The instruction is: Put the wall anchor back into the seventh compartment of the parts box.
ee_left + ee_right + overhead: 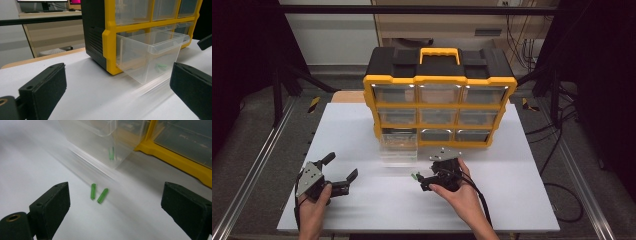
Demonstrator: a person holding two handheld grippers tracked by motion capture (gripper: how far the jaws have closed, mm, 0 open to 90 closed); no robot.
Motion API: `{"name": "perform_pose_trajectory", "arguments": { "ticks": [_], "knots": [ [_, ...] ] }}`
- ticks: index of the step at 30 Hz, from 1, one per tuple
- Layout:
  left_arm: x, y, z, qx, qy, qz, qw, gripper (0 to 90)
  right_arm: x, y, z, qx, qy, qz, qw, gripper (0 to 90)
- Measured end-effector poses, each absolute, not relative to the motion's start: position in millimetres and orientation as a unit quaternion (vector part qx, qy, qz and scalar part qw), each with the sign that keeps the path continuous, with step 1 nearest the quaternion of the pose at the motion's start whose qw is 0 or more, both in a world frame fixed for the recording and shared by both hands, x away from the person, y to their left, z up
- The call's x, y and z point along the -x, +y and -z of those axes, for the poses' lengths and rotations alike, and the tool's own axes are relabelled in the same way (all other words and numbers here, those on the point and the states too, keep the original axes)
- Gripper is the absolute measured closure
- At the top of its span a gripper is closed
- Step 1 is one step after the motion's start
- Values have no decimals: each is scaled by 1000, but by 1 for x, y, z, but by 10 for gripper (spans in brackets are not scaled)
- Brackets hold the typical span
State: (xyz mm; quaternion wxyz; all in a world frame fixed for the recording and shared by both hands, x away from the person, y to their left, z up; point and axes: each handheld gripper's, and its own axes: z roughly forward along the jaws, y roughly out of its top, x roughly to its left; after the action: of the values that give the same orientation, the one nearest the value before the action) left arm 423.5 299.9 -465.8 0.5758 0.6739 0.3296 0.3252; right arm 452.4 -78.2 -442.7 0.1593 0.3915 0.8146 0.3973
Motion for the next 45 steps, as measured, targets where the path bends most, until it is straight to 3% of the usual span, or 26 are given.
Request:
{"name": "perform_pose_trajectory", "arguments": {
  "ticks": [9, 24, 33, 45],
  "knots": [
    [-423, 300, 466, -674, 329, -326, 576, 8, -452, -77, 456, -392, 826, -375, 152, 108],
    [-424, 300, 466, -674, 329, -326, 575, 8, -451, -71, 473, -398, 839, -350, 124, 352],
    [-424, 300, 466, -674, 329, -326, 576, 8, -456, -69, 475, -405, 830, -363, 123, 547],
    [-424, 300, 466, -674, 329, -326, 576, 8, -462, -58, 480, -425, 811, -383, 120, 696]
  ]
}}
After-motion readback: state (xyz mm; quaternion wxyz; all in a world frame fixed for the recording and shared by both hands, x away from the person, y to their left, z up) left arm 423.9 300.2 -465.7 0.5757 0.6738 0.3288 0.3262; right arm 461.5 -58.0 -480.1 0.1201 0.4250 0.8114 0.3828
